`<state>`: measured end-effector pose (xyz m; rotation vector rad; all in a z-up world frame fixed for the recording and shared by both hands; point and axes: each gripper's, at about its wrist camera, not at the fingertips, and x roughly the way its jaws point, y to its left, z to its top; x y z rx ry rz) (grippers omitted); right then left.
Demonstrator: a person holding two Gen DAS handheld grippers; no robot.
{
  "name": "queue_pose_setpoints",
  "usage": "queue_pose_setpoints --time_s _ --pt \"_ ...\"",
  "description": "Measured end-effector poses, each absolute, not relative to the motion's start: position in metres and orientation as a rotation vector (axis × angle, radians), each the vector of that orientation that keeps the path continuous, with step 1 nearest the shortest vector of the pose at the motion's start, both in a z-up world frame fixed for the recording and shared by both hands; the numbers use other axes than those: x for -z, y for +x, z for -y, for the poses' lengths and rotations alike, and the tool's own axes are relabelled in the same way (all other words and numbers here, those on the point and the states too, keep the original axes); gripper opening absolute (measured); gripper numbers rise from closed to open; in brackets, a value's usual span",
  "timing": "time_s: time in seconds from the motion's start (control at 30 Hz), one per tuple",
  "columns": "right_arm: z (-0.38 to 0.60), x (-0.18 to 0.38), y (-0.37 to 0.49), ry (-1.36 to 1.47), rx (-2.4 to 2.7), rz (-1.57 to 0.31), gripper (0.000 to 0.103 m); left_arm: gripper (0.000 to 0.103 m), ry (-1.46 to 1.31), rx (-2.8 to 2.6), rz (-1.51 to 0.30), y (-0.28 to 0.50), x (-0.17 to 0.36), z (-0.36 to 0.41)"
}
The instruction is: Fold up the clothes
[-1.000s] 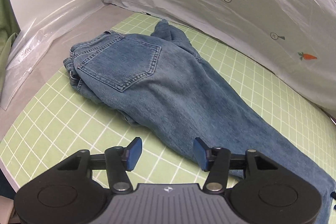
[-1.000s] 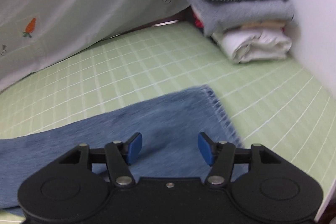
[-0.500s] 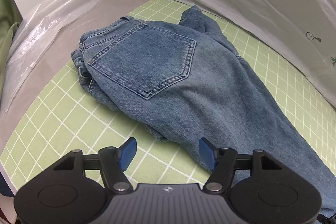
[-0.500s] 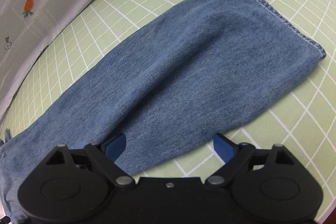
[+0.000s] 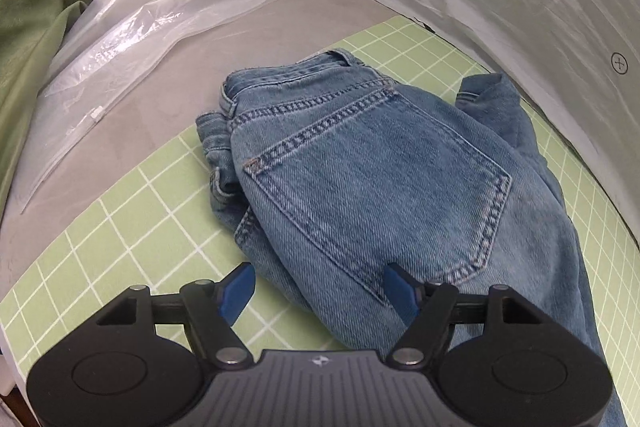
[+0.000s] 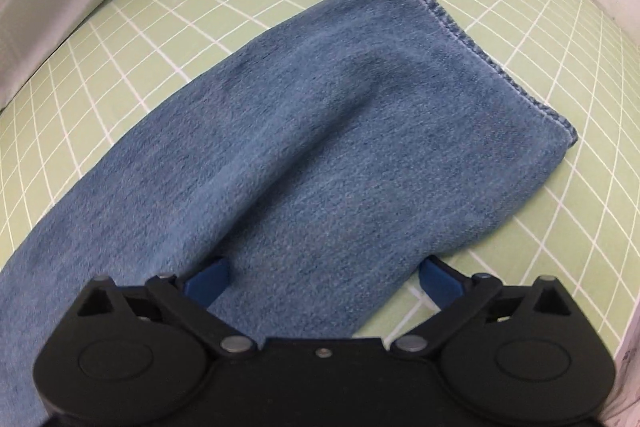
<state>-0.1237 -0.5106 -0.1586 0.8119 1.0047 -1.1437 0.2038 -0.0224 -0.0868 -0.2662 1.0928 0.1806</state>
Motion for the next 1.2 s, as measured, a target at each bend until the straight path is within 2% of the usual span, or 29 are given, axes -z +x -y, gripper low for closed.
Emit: queue_pose_setpoints --time_s 0.03,0.13,0.17,0.2,0.23,0.27,0.3,0.4,0.57,0.67,0.77,1.03,1.1,1.2 --pt "0.512 0.157 -0.122 0.807 1.151 -0.995 0.094 0.071 -0.27 -0.182 -1.092 0.209 0.089 0.021" --pt "0.514 0.155 -0.111 0.751 1.113 -0.981 0.077 0.069 -0.311 -0.19 -1.101 0.222 0.101 0.016" --pt "0.514 0.153 -0.106 0.722 1.086 -0.976 0.067 0.065 -0.33 -0.19 -1.104 0.226 0.105 0.014" --pt "0.514 0.152 -0.101 0.693 1.057 -0.971 0.06 0.053 -0.352 -0.186 -1.104 0.23 0.109 0.014" --pt "0.514 0.151 -0.095 0.668 1.029 -0.967 0.049 0.041 -0.359 -0.186 -1.099 0.233 0.11 0.015" --pt "0.516 0.15 -0.089 0.647 1.01 -0.963 0.037 0.034 -0.346 -0.191 -1.092 0.236 0.111 0.019" --pt "0.519 0.15 -0.083 0.628 0.995 -0.959 0.028 0.018 -0.331 -0.177 -1.083 0.241 0.113 0.024" --pt "0.53 0.149 -0.061 0.594 0.956 -0.932 0.019 0.014 -0.307 -0.16 -1.078 0.258 0.122 0.044" --pt "0.565 0.138 -0.013 0.553 0.926 -0.838 0.009 0.012 -0.336 -0.083 -1.001 0.286 0.116 0.078" --pt "0.587 0.112 0.002 0.555 0.949 -0.731 0.009 0.011 -0.333 -0.025 -0.92 0.298 0.092 0.097" --pt "0.583 0.084 -0.022 0.526 0.956 -0.655 0.009 0.011 -0.333 0.018 -0.82 0.291 0.061 0.104" --pt "0.56 0.013 -0.101 0.442 0.965 -0.479 0.008 0.011 -0.36 0.033 -0.66 0.206 0.001 0.069" --pt "0.544 0.004 -0.128 0.44 0.958 -0.478 0.008 0.011 -0.339 0.022 -0.638 0.17 -0.004 0.051" --pt "0.522 0.015 -0.161 0.442 0.948 -0.572 0.009 0.012 -0.293 -0.058 -0.708 0.125 0.01 0.029"
